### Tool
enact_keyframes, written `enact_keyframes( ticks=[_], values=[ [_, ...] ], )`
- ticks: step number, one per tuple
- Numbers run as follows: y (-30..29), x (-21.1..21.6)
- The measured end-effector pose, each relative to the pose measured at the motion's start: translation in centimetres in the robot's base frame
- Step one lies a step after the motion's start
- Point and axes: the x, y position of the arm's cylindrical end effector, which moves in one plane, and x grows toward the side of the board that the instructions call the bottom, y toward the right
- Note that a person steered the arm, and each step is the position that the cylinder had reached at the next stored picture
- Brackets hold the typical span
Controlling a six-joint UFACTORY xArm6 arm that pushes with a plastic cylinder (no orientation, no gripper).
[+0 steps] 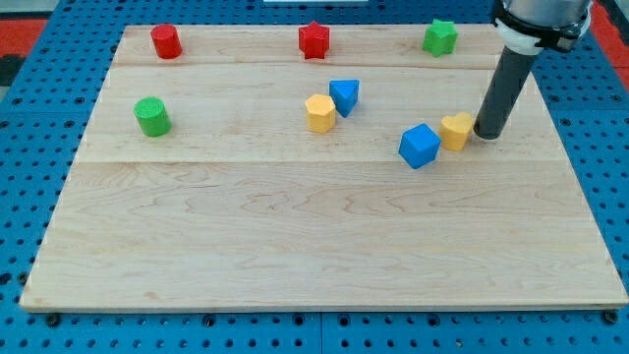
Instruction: Nudge the yellow hexagon down a bit
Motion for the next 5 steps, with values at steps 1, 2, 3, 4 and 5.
enact_keyframes(
  ticks=[1,2,3,4,5],
  values=[
    [2.0,0.0],
    [2.9,0.1],
    [2.6,-0.6],
    [2.6,-2.6],
    [2.6,-2.4]
  ],
)
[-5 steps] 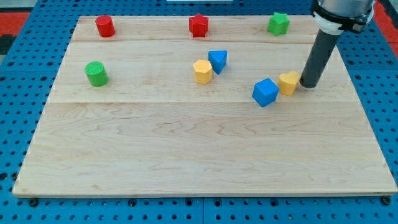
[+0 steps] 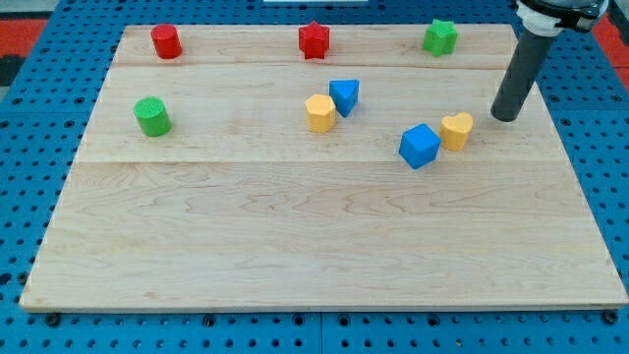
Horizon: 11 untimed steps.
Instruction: Nudge the yellow hexagon down a bit
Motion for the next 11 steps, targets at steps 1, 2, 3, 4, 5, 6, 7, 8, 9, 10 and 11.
enact_keyframes(
  ticks=[1,2,3,4,5,6,7,8,9,10,11],
  values=[
    [-2.8,0.8],
    [-3.2,0.8],
    [0.9,0.8],
    [-1.2,8.3],
    [-9.4,11.5],
    [-21.8,10.8],
    [-25.1,6.1],
    [-19.0,2.2],
    [-13.2,-1.7],
    [-18.1,-7.7],
    [-23.8,-6.5]
  ],
)
